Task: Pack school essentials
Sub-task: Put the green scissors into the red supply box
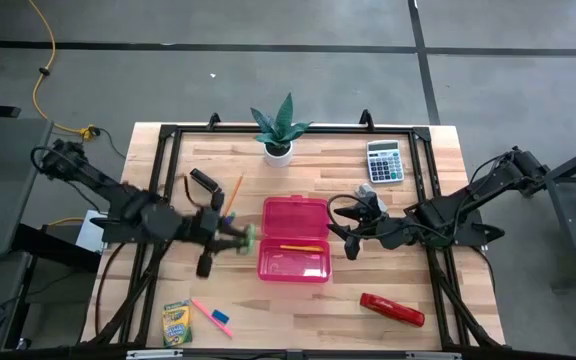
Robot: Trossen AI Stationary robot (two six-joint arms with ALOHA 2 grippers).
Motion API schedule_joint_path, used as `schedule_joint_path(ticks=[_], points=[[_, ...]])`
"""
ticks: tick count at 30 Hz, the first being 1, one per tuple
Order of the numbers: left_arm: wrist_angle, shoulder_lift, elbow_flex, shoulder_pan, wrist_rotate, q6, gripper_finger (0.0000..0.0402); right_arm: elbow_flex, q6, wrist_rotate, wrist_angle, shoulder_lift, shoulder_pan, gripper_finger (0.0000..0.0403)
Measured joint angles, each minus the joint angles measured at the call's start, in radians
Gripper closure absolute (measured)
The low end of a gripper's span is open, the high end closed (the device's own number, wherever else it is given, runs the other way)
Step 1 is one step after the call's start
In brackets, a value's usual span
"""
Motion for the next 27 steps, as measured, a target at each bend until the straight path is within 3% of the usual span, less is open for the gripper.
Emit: schedule_joint_path(ticks=[7, 11, 16, 21, 27], points=[[0.336, 0.008, 0.001, 0.192, 0.218, 0.088, 0.0357, 0.000, -0.045, -0.005, 0.096, 0.000, 0.000, 0.0178], [0.366, 0.009, -0.023, 0.253, 0.238, 0.051, 0.0357, 0.000, -0.146, -0.005, 0.207, 0.000, 0.000, 0.0178], [0.595, 0.009, -0.148, 0.272, 0.264, -0.052, 0.0354, 0.000, -0.192, -0.004, 0.263, 0.000, 0.000, 0.0178], [0.561, 0.011, -0.180, 0.270, 0.187, -0.069, 0.0354, 0.000, -0.191, -0.004, 0.262, 0.000, 0.000, 0.0178], [0.376, 0.146, -0.079, 0.278, 0.179, -0.070, 0.0354, 0.000, -0.191, 0.038, 0.263, 0.000, 0.000, 0.0178]])
